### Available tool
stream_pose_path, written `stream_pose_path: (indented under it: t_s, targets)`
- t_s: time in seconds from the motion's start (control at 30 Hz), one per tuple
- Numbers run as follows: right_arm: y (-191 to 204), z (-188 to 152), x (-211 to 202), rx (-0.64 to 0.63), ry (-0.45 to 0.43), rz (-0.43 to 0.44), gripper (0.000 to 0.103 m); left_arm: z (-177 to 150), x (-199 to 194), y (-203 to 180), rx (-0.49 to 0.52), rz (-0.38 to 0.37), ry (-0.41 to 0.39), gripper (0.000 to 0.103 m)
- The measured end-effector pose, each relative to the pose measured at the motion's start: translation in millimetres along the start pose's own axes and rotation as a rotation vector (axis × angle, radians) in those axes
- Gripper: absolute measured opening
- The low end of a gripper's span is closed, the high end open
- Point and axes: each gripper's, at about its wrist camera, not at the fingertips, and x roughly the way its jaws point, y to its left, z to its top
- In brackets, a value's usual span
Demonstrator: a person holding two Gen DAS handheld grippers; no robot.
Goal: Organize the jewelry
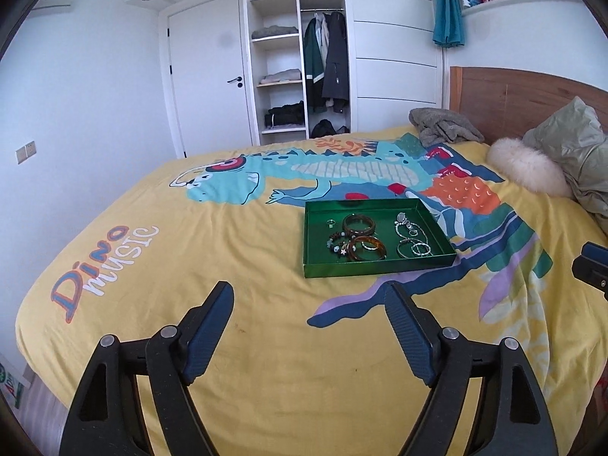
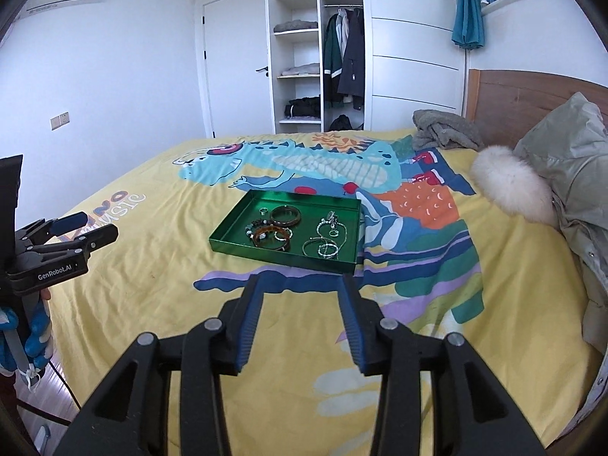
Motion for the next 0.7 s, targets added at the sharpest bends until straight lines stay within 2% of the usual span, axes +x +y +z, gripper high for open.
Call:
stream_pose_path:
  t_s: [0.1, 0.3, 0.7]
  targets:
    - [4, -13, -17, 0.005, -0.015, 0.015, 0.042, -12, -17, -9, -0.011, 0.007, -0.009, 0.085]
    - [13, -40, -41, 0.004, -0.031, 0.029, 0.047, -32, -55, -30, 0.000, 0.071, -0.074, 0.092]
    - [26, -60, -82, -0.007, -0.099, 0.035, 0.054, -50, -110, -56, 0.047, 0.067, -0.148, 0.097]
